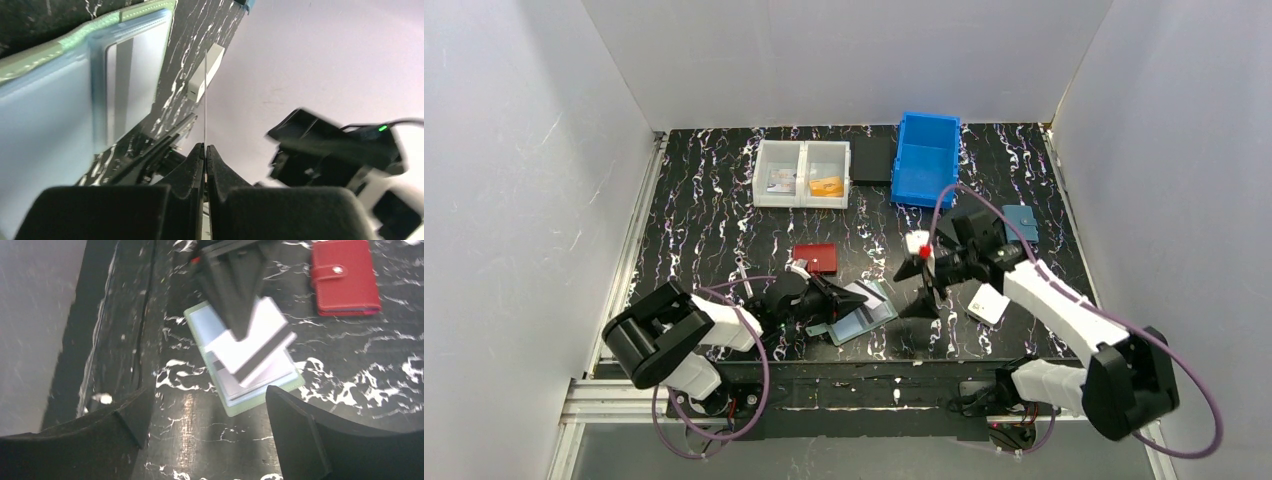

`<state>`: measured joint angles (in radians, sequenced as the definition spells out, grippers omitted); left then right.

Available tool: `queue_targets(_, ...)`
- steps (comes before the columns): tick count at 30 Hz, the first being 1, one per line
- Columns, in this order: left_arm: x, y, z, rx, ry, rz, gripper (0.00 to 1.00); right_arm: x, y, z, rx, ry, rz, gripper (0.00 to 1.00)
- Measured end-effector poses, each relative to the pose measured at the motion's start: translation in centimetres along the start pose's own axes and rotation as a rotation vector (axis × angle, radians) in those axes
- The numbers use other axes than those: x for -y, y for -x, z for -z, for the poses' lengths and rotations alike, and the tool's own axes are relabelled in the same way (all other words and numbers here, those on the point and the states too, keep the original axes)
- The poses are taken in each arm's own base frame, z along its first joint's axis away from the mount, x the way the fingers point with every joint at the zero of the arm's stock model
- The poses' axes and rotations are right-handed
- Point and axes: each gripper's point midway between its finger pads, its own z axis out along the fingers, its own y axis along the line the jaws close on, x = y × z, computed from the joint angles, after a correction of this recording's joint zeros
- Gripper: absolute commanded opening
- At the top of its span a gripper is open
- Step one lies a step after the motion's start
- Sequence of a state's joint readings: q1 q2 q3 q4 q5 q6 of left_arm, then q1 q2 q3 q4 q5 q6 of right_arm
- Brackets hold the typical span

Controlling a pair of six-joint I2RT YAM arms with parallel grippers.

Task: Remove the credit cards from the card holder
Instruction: Remove the credit card from the card holder.

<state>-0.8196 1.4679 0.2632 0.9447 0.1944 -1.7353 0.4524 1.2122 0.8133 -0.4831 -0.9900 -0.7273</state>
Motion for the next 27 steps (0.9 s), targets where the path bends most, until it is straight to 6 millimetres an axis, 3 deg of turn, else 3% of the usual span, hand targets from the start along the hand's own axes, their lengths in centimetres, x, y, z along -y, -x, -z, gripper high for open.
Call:
queue_targets(2, 0.5, -0.1, -0.6, -0.012, 0.009, 0.069, 0.00, -1.6, -1.3, -0.4, -0.005, 0.027, 0.120, 0.98)
queue_targets(4, 1.1, -0.3, -1.1, -0.025, 0.010, 0.121, 0.00, -2.0, -2.4, -0.6, -0.025, 0.032, 0.189, 0.98)
queue_targets(9, 1.9, -0.6, -2.0, -0.054, 0.018, 0.210, 0.00, 0.1, -3.9, -0.9, -0.098, -0.056, 0.281, 0.96)
queue_targets(14, 1.8, -0.8, -3.2, -0.078, 0.049, 0.272, 0.00, 2.5, -3.5, -0.8, -0.138, -0.187, 0.360, 0.87)
queue_targets(21, 2.7, -1.1, -4.8, -0.117, 0.028, 0.316, 0.00, 3.3, -3.4, -1.2, -0.170, -0.244, 0.407, 0.59)
queue_targets(27, 3.3, -1.5, -5.3, -0.140, -0.022, 0.317, 0.00, 3.6, -3.6, -1.1, -0.188, -0.264, 0.418, 0.15)
